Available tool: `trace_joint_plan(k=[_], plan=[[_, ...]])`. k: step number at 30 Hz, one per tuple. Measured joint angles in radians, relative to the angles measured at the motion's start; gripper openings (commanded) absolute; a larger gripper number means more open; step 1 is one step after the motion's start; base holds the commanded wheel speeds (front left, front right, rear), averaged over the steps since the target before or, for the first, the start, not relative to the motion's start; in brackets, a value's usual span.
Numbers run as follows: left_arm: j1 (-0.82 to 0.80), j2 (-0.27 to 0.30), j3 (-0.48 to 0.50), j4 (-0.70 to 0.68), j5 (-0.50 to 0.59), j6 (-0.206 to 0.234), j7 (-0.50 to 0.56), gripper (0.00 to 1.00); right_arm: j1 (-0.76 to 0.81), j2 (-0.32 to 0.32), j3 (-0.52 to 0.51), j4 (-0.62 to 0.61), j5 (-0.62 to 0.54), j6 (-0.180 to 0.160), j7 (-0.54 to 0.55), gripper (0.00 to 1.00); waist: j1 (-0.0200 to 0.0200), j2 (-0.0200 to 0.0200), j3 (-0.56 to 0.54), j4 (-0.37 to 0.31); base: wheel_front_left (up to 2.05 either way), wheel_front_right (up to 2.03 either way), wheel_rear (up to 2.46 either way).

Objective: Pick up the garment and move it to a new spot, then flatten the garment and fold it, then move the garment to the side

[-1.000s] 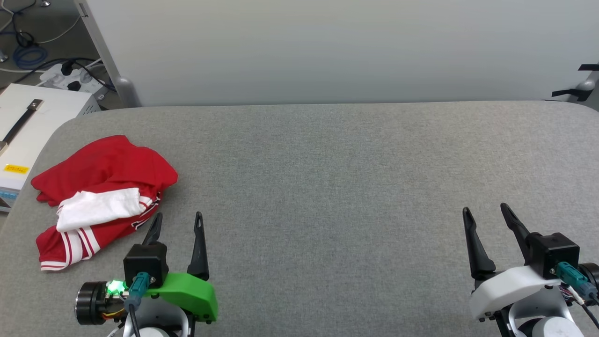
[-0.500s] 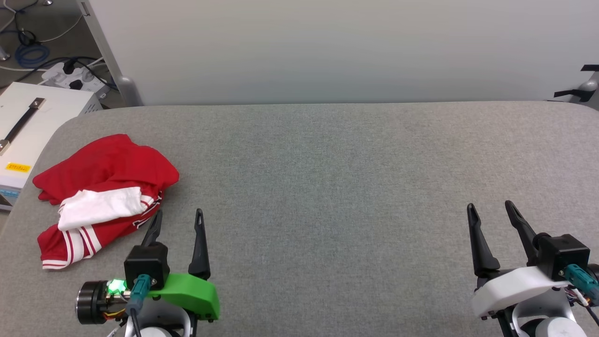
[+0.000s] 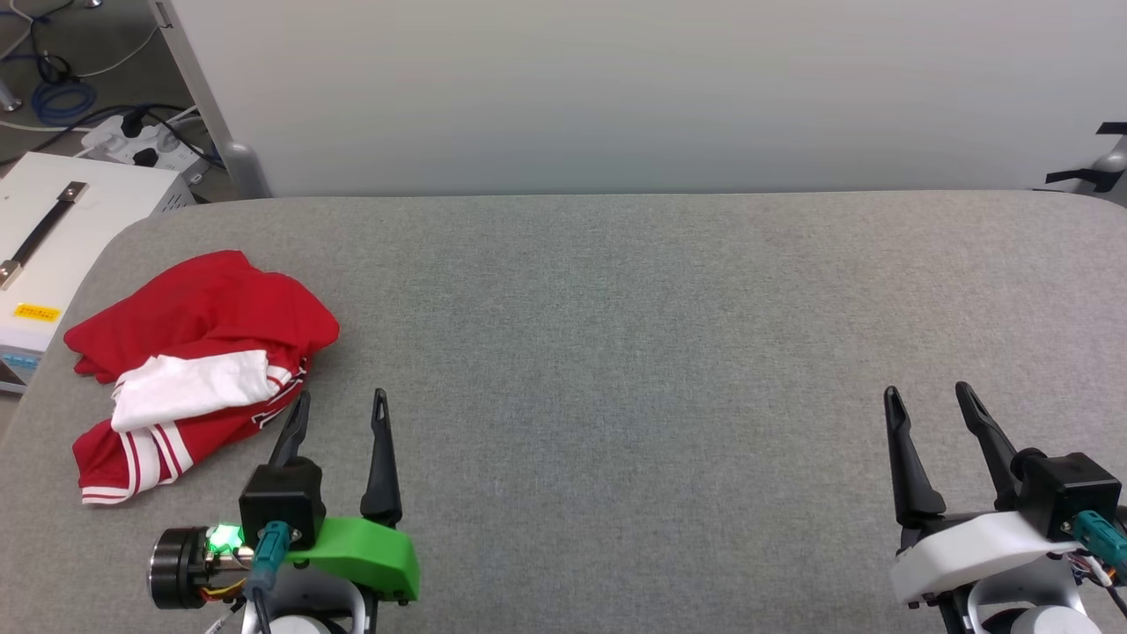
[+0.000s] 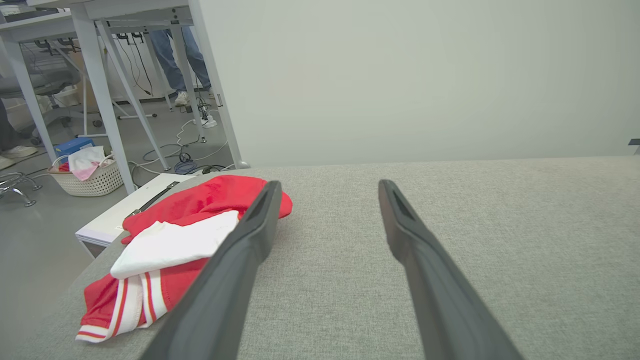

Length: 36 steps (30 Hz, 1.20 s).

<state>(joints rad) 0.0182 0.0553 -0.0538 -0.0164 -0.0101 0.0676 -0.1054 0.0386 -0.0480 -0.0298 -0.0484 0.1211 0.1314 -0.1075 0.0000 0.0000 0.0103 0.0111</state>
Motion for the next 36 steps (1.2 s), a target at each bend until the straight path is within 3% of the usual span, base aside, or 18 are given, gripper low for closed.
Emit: trace_joint_plan(k=[36], plan=[[0.002, 0.0, -0.03, 0.007, -0.014, 0.007, -0.072, 1.0, 0.032, 0.0, 0.0, 0.0, 0.051, 0.0, -0.073, 1.0, 0.0, 0.0, -0.014, 0.01, 0.0, 0.0, 0.0]])
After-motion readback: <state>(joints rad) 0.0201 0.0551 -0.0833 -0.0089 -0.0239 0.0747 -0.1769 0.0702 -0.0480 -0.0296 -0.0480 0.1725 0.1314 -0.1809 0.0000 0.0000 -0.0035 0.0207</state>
